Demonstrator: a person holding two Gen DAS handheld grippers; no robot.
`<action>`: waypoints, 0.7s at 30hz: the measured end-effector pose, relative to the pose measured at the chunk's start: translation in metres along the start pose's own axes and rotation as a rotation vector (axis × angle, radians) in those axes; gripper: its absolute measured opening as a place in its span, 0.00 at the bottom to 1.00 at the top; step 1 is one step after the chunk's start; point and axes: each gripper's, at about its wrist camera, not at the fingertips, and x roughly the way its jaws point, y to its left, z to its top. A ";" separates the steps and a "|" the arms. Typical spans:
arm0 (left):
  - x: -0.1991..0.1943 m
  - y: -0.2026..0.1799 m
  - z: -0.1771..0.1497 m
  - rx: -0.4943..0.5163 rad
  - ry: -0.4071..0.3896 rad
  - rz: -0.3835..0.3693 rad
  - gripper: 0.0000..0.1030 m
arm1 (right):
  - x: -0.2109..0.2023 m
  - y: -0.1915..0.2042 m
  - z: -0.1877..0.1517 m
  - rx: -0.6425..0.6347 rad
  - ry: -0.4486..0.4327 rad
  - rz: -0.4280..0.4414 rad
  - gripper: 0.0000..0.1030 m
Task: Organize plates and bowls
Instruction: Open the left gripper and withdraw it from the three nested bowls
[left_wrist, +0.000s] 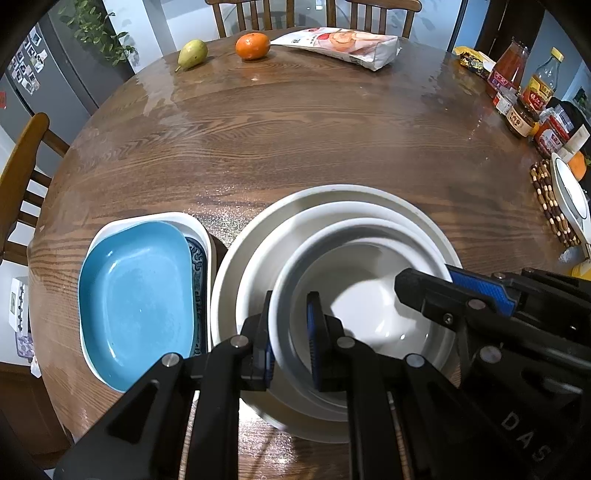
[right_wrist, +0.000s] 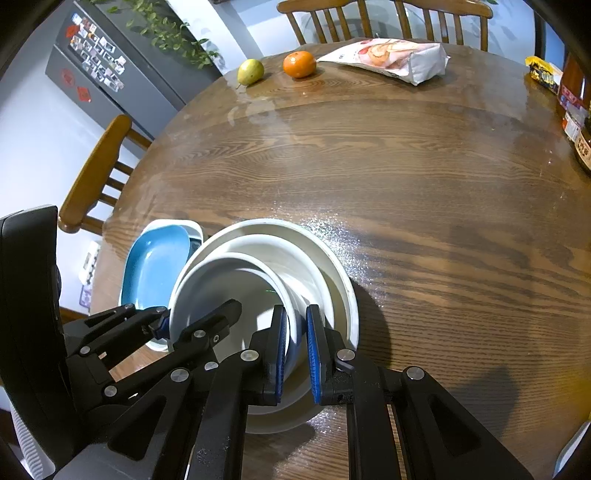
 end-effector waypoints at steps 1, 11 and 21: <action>0.000 0.000 0.000 0.002 -0.001 0.001 0.12 | 0.000 0.000 0.000 -0.001 0.000 -0.002 0.13; 0.001 -0.001 0.000 0.023 -0.004 0.003 0.12 | 0.000 0.002 0.001 -0.005 0.002 -0.019 0.13; 0.001 -0.003 -0.001 0.036 -0.010 0.000 0.12 | 0.000 0.005 0.001 -0.006 0.000 -0.036 0.13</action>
